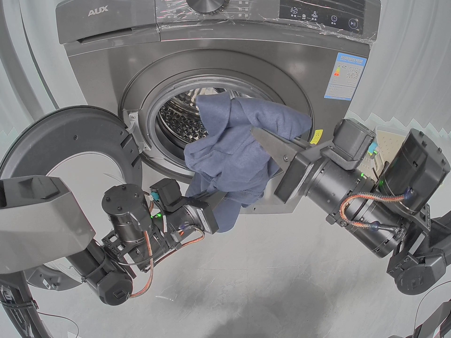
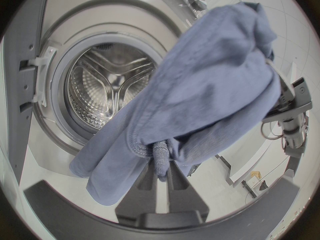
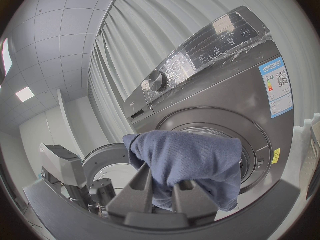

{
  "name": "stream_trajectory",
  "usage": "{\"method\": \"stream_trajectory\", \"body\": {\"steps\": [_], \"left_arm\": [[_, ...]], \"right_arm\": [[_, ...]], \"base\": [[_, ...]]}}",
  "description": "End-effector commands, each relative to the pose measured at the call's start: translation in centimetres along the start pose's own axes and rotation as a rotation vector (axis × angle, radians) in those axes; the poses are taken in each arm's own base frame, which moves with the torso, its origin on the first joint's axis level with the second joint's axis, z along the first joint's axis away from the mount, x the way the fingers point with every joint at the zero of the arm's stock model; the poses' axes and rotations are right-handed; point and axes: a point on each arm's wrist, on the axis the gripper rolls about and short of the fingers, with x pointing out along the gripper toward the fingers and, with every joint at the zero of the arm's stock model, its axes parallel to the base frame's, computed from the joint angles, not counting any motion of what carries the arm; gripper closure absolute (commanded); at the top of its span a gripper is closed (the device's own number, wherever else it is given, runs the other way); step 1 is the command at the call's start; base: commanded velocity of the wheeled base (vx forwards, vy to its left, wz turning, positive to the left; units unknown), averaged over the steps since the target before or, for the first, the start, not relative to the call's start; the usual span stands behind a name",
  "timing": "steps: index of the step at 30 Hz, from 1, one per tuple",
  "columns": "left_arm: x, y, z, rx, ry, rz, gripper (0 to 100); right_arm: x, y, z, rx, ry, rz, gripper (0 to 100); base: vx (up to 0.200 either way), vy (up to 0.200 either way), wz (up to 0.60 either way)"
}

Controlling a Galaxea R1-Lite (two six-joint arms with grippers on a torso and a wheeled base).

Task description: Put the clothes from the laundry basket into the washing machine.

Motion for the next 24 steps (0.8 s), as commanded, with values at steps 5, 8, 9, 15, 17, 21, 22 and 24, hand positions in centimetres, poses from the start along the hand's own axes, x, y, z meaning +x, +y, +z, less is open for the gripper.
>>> {"method": "stream_trajectory", "body": {"steps": [5, 8, 9, 15, 17, 21, 22, 24], "left_arm": [[-4.7, -3.7, 2.3, 0.018, -0.007, -0.095, 100], [-6.2, -4.4, 2.9, 0.031, -0.011, -0.115, 100], [-6.7, -4.6, 3.1, 0.035, -0.015, -0.121, 100], [-8.8, -4.8, 3.3, 0.046, 0.025, -0.198, 100], [-8.6, -4.6, 2.8, 0.042, 0.047, -0.186, 100], [-7.6, -3.3, 1.4, 0.028, 0.100, -0.145, 100], [-7.4, -2.9, 1.1, 0.022, 0.109, -0.134, 0], [-6.8, -2.4, 0.3, 0.017, 0.130, -0.110, 0]], "right_arm": [[-0.2, -0.6, -0.4, -0.006, 0.022, -0.021, 100], [-0.4, -0.6, -0.7, -0.007, 0.034, -0.023, 100], [-0.4, -0.7, -0.8, -0.008, 0.039, -0.024, 100], [-0.3, -0.6, -0.8, -0.007, 0.036, -0.023, 100], [-0.3, -0.7, -0.8, -0.007, 0.034, -0.024, 100], [-0.3, -0.7, -0.7, -0.007, 0.029, -0.024, 100], [-0.2, -0.7, -0.7, -0.007, 0.026, -0.023, 100], [-0.2, -0.6, -0.7, -0.006, 0.028, -0.022, 100]], "base": [[0.000, 0.000, 0.00], [0.000, 0.000, 0.00], [0.000, 0.000, 0.00], [0.000, 0.000, 0.00], [0.000, 0.000, 0.00], [0.000, 0.000, 0.00], [0.000, 0.000, 0.00], [0.000, 0.000, 0.00]]}}
